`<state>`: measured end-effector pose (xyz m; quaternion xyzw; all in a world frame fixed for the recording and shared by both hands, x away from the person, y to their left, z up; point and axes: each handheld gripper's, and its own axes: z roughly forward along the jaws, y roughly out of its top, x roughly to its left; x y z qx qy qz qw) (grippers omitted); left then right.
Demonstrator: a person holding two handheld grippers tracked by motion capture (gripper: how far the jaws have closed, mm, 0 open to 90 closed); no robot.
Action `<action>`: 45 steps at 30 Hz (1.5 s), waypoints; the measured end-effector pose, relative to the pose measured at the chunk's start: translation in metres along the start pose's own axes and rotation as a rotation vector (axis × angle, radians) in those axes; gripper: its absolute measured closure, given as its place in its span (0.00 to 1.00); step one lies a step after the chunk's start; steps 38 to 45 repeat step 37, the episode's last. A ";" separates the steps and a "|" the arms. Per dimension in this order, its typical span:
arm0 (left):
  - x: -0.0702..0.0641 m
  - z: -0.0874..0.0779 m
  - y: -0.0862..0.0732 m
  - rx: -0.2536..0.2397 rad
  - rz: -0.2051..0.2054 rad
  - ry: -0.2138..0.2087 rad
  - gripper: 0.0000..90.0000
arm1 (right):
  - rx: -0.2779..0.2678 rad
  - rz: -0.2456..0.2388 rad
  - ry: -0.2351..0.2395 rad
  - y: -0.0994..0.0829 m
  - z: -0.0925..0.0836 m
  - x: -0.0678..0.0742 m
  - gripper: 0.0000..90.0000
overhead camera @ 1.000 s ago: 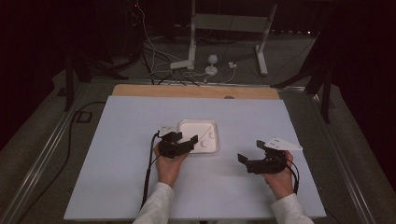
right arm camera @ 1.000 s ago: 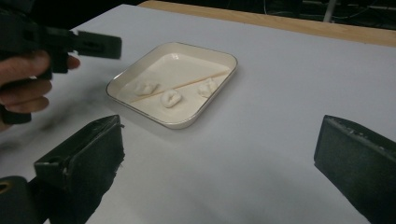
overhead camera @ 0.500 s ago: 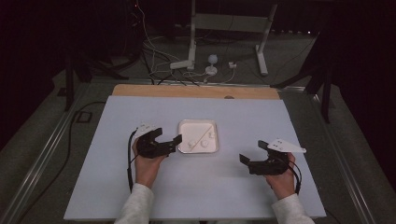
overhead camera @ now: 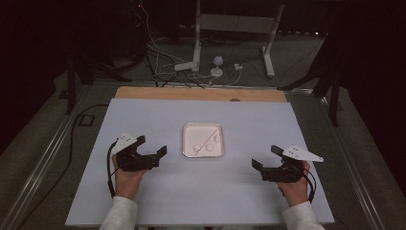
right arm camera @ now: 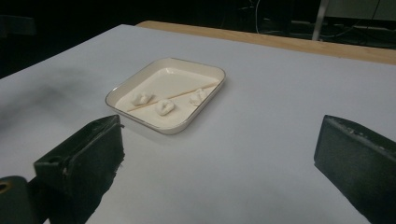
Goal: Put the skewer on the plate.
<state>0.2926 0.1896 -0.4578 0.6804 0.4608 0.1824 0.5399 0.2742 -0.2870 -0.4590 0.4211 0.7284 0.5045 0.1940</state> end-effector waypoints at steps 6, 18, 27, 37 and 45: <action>0.010 -0.019 -0.007 -0.037 0.042 0.049 0.02 | -0.009 -0.002 -0.005 -0.008 -0.005 -0.002 0.02; 0.023 -0.041 -0.017 -0.052 0.078 0.086 0.01 | -0.012 0.007 -0.033 -0.019 -0.013 -0.012 0.00; 0.027 -0.059 -0.018 -0.093 0.086 0.101 0.01 | -0.028 0.010 -0.053 -0.022 -0.018 -0.018 0.00; 0.029 -0.061 -0.017 -0.096 0.102 0.126 0.01 | -0.030 0.012 -0.063 -0.024 -0.019 -0.020 0.00; 0.029 -0.061 -0.017 -0.096 0.102 0.126 0.01 | -0.030 0.012 -0.063 -0.024 -0.019 -0.020 0.00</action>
